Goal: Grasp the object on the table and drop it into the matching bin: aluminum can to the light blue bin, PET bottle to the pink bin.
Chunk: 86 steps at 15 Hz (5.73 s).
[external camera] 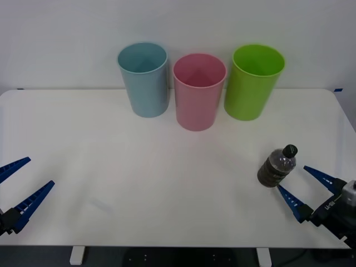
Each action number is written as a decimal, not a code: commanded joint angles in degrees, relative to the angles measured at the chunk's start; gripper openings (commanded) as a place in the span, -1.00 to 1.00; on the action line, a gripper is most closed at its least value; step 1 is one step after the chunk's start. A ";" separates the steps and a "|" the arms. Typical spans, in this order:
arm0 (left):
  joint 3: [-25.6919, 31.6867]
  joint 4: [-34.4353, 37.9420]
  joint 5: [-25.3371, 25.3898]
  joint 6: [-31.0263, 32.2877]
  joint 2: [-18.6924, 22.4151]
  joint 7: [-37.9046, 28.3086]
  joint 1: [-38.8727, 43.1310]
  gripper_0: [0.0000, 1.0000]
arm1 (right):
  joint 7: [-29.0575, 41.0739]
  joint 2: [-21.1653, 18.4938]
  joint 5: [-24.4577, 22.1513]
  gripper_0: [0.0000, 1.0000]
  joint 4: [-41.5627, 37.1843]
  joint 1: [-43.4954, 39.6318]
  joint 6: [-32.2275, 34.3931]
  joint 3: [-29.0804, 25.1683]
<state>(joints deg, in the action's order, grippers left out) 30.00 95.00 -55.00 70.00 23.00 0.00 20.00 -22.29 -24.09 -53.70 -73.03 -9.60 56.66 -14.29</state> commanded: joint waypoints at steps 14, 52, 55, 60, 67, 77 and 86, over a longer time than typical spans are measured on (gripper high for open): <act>0.00 0.00 0.00 0.00 0.00 0.00 0.00 1.00 | -3.99 3.70 0.17 1.00 0.00 5.03 -11.75 7.34; 0.00 0.00 0.00 0.00 0.00 0.00 0.00 1.00 | 18.86 -2.01 0.43 -1.00 -20.66 4.59 -13.86 7.87; 0.00 0.00 0.00 0.00 0.00 0.00 0.00 1.00 | 24.67 -3.51 0.96 -1.00 -23.03 5.82 -12.90 7.87; 0.00 0.00 0.00 0.00 0.00 0.00 0.00 1.00 | 31.43 -5.00 2.02 -1.00 -23.73 11.80 -13.16 9.10; 0.00 0.00 0.00 0.00 0.00 0.00 0.00 1.00 | 33.01 -7.90 0.70 -1.00 -23.65 19.09 -15.44 10.95; 0.00 0.00 0.00 0.00 0.00 0.00 0.00 1.00 | 34.86 -12.56 0.70 -1.00 -19.43 30.34 -26.08 20.79; 0.00 0.00 0.00 0.00 0.00 0.00 0.00 1.00 | 33.45 -7.90 -3.17 -1.00 -4.57 43.70 -25.11 24.66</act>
<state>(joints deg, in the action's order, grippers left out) 30.00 95.00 -55.00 70.00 23.00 0.00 20.00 11.25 -32.64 -56.27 -78.82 33.20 31.32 10.37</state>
